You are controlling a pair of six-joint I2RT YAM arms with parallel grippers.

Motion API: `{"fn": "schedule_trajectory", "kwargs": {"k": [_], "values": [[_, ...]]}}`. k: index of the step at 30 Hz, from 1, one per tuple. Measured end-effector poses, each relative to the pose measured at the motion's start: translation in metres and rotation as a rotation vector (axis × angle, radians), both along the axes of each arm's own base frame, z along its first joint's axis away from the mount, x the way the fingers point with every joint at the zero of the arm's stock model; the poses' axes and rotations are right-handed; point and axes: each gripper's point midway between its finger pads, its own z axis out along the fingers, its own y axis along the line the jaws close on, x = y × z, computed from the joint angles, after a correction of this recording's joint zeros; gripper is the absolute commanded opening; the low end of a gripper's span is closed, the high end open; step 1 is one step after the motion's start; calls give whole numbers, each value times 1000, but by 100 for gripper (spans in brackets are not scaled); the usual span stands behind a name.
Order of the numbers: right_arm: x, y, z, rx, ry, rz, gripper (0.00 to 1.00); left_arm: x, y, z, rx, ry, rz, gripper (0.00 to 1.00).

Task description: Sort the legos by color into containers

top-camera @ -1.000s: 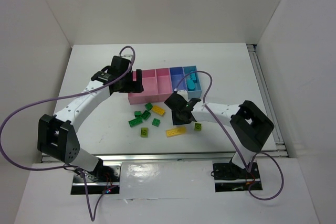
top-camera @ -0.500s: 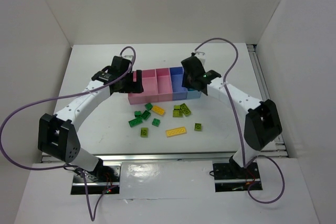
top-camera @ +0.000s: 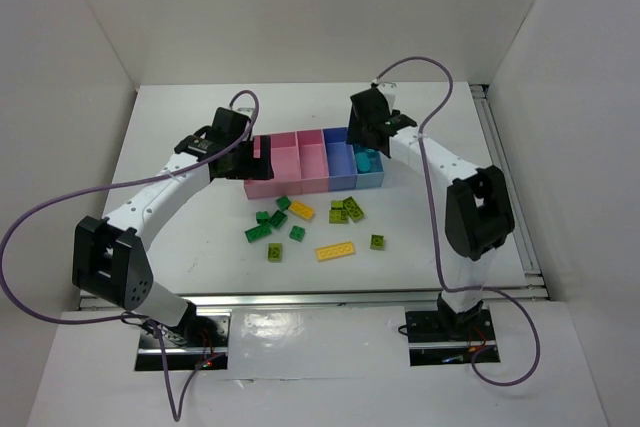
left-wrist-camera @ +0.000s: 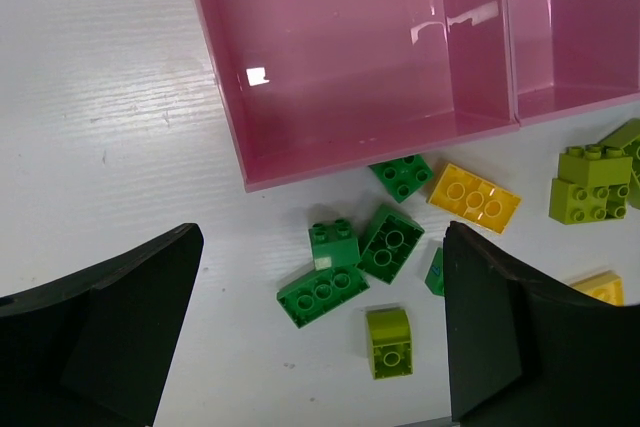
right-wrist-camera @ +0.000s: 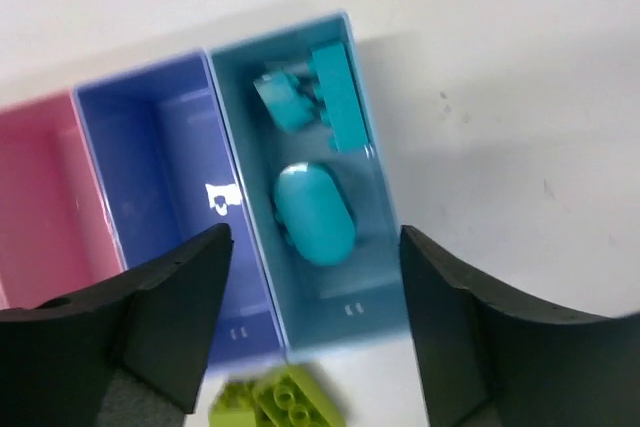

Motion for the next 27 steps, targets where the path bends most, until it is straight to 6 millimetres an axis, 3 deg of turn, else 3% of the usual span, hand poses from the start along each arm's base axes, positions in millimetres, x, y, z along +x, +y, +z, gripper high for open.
{"fn": "schedule_trajectory", "kwargs": {"k": [4, 6, 8, 11, 13, 16, 18, 24, 27], "values": [[-50, -13, 12, 11, -5, 9, 72, -1, 1, 0, 5, 3, 3, 99], [-83, -14, 14, 30, -2, 29, 85, 0, 2, 0, 8, 0, 7, 99], [-119, -14, 5, 44, 32, 53, 90, 0, 2, 1, 10, -2, 10, 99], [-170, -10, -33, 51, 143, 88, 95, 0, 2, 1, 6, -1, 12, 99], [-203, -10, -67, 44, 248, 112, 95, 0, 1, 1, 0, -1, 9, 99], [-240, -16, -102, 39, 378, 126, 91, 1, -1, 2, -9, -3, 7, 99], [-249, -17, -111, 47, 418, 119, 84, 1, -2, 2, -19, -2, 13, 99], [-245, -8, -119, 76, 428, 114, 61, 1, -3, 2, -28, 0, 17, 99], [-245, -7, -127, 65, 446, 116, 40, 1, -4, 2, -28, -2, 17, 99]]}}
